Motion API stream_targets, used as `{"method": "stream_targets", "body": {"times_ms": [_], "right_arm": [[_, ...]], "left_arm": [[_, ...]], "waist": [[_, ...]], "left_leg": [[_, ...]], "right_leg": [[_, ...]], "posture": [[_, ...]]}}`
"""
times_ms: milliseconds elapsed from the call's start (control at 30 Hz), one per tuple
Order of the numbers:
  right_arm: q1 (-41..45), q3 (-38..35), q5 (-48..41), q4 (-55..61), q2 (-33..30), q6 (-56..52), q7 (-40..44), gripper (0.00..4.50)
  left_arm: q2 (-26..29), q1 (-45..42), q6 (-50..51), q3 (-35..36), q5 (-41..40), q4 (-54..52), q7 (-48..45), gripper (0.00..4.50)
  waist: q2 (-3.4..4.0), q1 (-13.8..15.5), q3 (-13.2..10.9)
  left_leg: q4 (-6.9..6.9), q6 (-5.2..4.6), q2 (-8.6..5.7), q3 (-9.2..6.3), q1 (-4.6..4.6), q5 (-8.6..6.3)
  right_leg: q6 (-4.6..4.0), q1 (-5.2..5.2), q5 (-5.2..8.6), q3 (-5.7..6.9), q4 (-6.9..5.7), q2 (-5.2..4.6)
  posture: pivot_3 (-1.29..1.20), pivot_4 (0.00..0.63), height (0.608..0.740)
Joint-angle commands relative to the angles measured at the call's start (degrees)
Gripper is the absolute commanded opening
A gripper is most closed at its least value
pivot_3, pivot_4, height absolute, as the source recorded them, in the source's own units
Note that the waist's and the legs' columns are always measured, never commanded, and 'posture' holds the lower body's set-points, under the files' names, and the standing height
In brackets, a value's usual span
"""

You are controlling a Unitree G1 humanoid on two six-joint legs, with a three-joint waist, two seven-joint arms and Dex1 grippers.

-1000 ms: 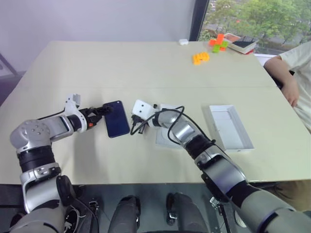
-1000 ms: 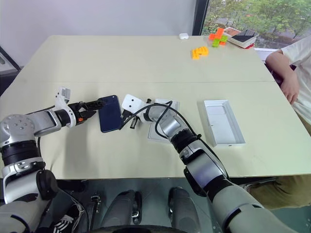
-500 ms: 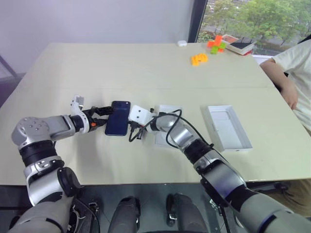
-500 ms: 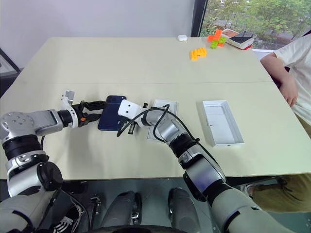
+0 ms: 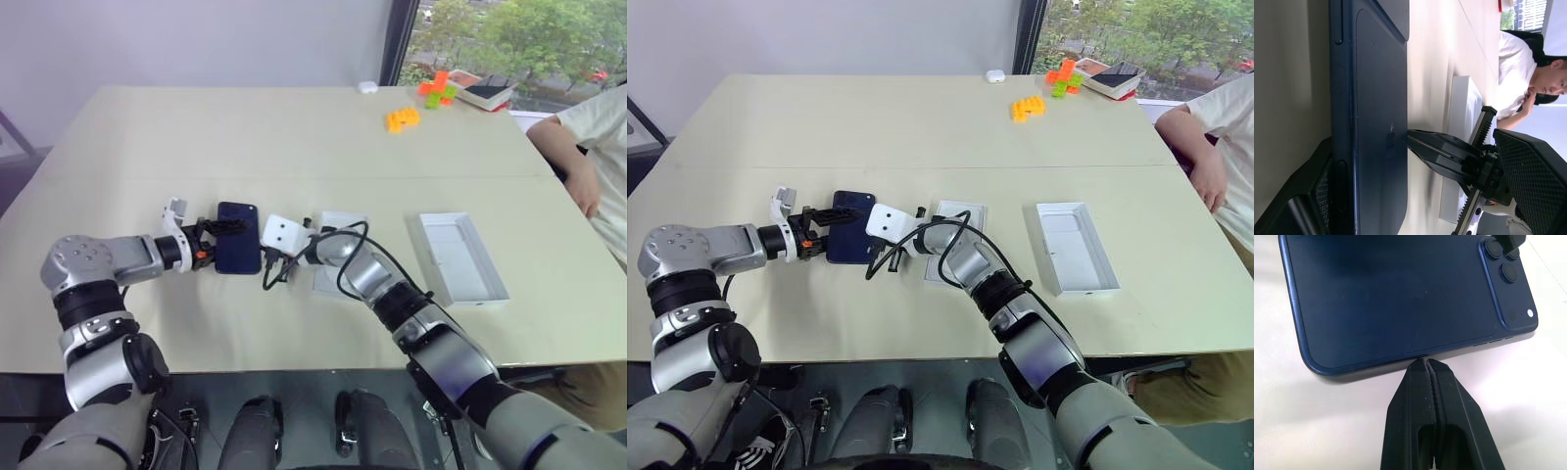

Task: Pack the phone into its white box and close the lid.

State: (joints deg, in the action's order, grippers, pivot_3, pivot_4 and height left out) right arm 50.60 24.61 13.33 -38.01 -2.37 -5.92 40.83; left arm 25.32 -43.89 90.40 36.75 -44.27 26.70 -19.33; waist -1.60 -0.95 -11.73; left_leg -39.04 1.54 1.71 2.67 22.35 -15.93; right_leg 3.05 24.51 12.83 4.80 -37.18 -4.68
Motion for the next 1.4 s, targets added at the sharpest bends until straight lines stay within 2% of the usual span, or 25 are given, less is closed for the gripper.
{"method": "stream_targets", "body": {"times_ms": [33,267,467,633,767,933,1033,1167,1267,1400], "right_arm": [[-0.20,0.19,0.33,1.74,-0.14,0.42,0.21,0.00],[0.10,0.03,0.35,1.25,-0.47,0.71,0.36,0.00],[0.96,-1.14,0.18,1.24,-2.26,1.37,0.09,0.00],[0.82,-4.65,-3.37,4.61,-2.88,-1.21,1.10,0.00],[0.44,-11.75,-12.11,13.10,-5.10,-8.34,5.64,0.00],[-0.13,-15.39,-18.93,21.72,-6.22,-15.24,8.64,0.00],[-1.82,-16.52,-22.09,25.87,-9.03,-17.89,11.68,0.00],[-5.91,-17.09,-25.71,30.67,-15.76,-20.82,17.26,0.00],[-7.53,-19.04,-28.13,31.97,-20.11,-22.35,19.41,0.83],[-10.78,-23.14,-32.12,33.75,-26.43,-20.14,24.56,2.72]], "left_arm": [[-0.41,1.61,0.42,-0.23,0.41,-0.56,-0.29,3.71],[-0.95,2.64,1.10,1.73,-0.36,-0.63,-0.70,0.41],[-0.97,3.52,2.07,4.86,-1.51,1.09,-2.04,0.41],[-0.98,3.97,1.98,5.91,-2.05,0.03,-2.89,0.41],[0.28,6.21,2.10,2.16,-8.55,-3.98,-7.23,0.41],[1.31,8.86,2.10,-0.01,-13.74,-7.27,-9.85,0.41],[0.79,9.76,2.10,0.27,-15.77,-10.67,-10.74,0.41],[-0.68,9.99,0.65,0.26,-17.58,-17.23,-11.09,0.41],[-2.82,7.54,0.77,-0.15,-18.01,-18.21,-8.66,0.33],[-7.94,5.06,2.10,-2.08,-20.39,-19.41,-5.02,0.33]], "waist": [[0.00,-0.14,0.00],[0.00,-0.14,-0.01],[0.01,-0.22,-0.01],[0.02,-0.25,-0.02],[0.03,-0.23,-0.04],[0.03,-0.19,-0.04],[0.03,-0.17,-0.04],[0.02,0.39,-0.04],[0.02,0.37,-0.05],[0.00,0.46,-0.06]], "left_leg": [[0.01,0.00,0.00,0.00,0.00,0.00],[0.05,-0.03,0.04,0.00,0.06,-0.02],[0.07,-0.06,0.05,0.00,0.07,-0.04],[0.10,-0.06,0.06,0.00,0.07,-0.04],[0.16,0.00,0.08,0.01,0.16,-0.01],[0.30,-0.02,0.08,0.01,0.23,-0.04],[0.41,-0.03,0.09,0.02,0.26,-0.04],[0.52,-0.05,0.03,0.04,0.29,-0.04],[0.52,-0.09,-0.02,0.04,0.40,-0.04],[0.52,-0.13,-0.02,0.02,0.44,-0.05]], "right_leg": [[0.00,0.01,0.00,0.00,0.00,0.00],[0.00,0.09,0.00,-0.01,0.01,-0.01],[-0.01,0.11,0.00,0.00,0.02,0.00],[-0.01,0.12,0.00,0.00,0.04,-0.01],[-0.01,0.22,0.00,-0.02,0.06,-0.03],[-0.01,0.33,0.00,-0.03,0.13,-0.06],[-0.02,0.41,0.00,-0.04,0.16,-0.05],[-0.02,0.40,0.00,-0.02,0.30,-0.02],[-0.01,0.40,0.00,0.01,0.46,-0.01],[0.00,0.40,0.00,0.05,0.54,0.08]], "posture": [[0.00,0.150,0.740],[0.00,0.150,0.740],[0.00,0.150,0.740],[0.00,0.150,0.740],[0.00,0.150,0.740],[0.00,0.150,0.740],[0.00,0.150,0.740],[0.00,0.150,0.740],[0.00,0.150,0.740],[0.00,0.150,0.740]]}}
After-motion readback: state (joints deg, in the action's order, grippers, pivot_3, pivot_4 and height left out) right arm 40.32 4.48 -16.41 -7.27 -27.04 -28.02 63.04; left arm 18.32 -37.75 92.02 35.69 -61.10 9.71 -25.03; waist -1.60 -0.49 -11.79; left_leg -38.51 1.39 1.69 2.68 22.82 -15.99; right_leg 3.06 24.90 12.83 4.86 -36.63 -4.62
